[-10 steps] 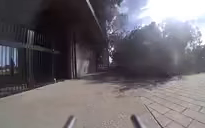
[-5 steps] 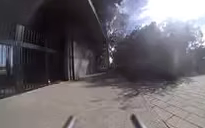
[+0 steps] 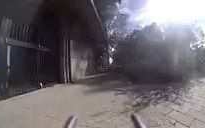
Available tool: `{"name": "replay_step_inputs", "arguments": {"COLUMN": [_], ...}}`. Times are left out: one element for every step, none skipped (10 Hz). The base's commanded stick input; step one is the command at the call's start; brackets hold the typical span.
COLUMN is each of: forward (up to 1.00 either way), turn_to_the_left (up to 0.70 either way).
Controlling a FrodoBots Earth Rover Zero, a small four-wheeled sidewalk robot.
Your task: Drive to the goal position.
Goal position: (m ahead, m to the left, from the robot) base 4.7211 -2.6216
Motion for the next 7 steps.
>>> {"name": "replay_step_inputs", "arguments": {"forward": [1.0,1.0,1.0,1.0,1.0,1.0,1.0], "turn_to_the_left": [0.0,0.0,0.0,0.0,0.0,0.0,0.0]}}
